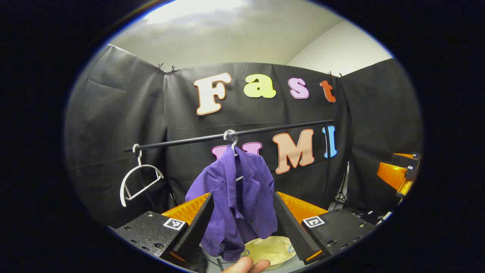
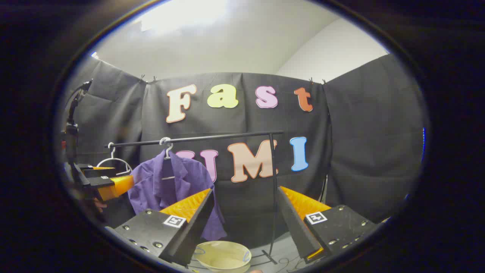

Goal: Grasp the clothes on the hanger with both hands and then place them into the laundry hamper below.

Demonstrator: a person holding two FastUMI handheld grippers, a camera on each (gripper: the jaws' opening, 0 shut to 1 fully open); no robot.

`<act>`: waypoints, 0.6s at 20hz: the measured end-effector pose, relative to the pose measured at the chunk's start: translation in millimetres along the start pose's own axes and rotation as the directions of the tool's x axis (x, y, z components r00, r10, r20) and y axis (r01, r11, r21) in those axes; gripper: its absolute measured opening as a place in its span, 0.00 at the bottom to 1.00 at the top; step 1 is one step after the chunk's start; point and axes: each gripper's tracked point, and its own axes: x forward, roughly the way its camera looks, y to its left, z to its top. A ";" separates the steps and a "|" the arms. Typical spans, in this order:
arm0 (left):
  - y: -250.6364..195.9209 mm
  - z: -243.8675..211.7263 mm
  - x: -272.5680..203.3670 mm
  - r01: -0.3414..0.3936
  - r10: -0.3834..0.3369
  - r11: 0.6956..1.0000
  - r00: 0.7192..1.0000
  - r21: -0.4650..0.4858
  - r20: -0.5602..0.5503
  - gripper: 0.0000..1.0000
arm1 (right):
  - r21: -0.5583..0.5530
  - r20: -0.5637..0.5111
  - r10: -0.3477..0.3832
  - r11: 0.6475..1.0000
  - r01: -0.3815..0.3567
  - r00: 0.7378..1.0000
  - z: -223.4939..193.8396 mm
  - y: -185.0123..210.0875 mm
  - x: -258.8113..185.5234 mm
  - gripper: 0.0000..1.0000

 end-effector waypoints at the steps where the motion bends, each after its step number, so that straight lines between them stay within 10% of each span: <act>1: -0.2 2.6 -0.4 0.000 0.000 1.000 1.000 -0.008 0.004 0.99 | -0.008 0.005 0.003 1.000 -0.003 1.000 0.0 1.0 -2.3 0.94; 12: -8.0 51.8 -9.3 -0.003 0.005 1.000 0.996 -0.022 0.092 0.99 | 0.022 0.060 0.011 1.000 -0.012 0.998 26.7 -3.4 -15.6 0.99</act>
